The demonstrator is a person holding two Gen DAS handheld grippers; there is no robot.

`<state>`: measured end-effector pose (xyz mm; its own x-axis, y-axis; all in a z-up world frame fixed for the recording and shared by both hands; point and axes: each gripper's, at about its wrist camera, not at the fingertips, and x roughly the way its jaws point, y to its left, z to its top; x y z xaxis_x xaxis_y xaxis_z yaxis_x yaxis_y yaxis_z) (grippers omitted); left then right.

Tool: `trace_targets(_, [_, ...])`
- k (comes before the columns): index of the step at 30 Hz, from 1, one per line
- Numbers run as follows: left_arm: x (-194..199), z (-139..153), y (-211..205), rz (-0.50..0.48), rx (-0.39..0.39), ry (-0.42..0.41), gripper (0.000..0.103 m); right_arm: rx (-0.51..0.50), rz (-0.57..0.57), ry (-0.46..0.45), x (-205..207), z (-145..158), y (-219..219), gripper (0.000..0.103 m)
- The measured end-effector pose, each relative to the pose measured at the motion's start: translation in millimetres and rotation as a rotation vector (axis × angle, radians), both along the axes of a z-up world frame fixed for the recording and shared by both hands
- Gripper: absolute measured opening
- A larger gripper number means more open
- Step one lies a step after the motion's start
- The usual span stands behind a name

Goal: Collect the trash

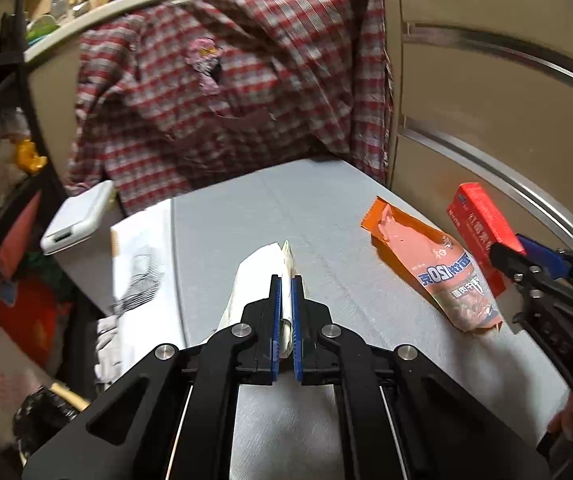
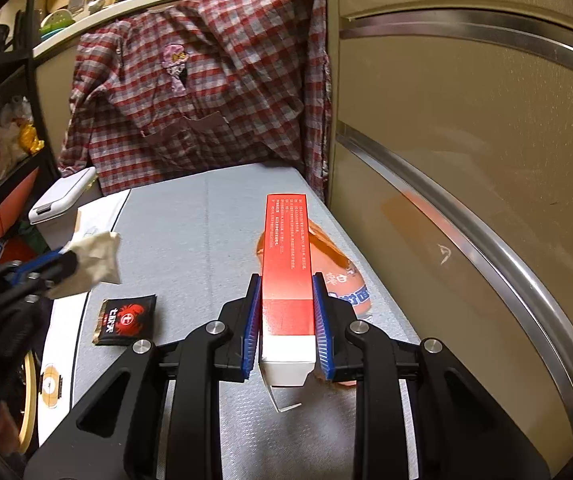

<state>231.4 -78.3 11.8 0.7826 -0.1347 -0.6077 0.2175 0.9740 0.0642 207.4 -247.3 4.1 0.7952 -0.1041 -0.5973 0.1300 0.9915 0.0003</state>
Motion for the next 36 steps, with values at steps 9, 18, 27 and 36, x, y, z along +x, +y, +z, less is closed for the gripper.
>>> trace_targets(9, [-60,32,41,0.103,-0.001,-0.052,0.005,0.008,0.139,-0.038,-33,21,42,0.025])
trace_targets(18, [-119,52,112,0.254,0.006,-0.087,0.005,0.027,0.347,-0.065,-73,45,126,0.025])
trace_targets(27, [-163,55,186,0.400,-0.015,-0.090,0.005,0.008,0.532,-0.059,-107,44,212,0.025])
trace_targets(36, [-185,50,236,0.474,-0.039,-0.100,0.005,-0.022,0.633,-0.034,-121,37,272,0.025])
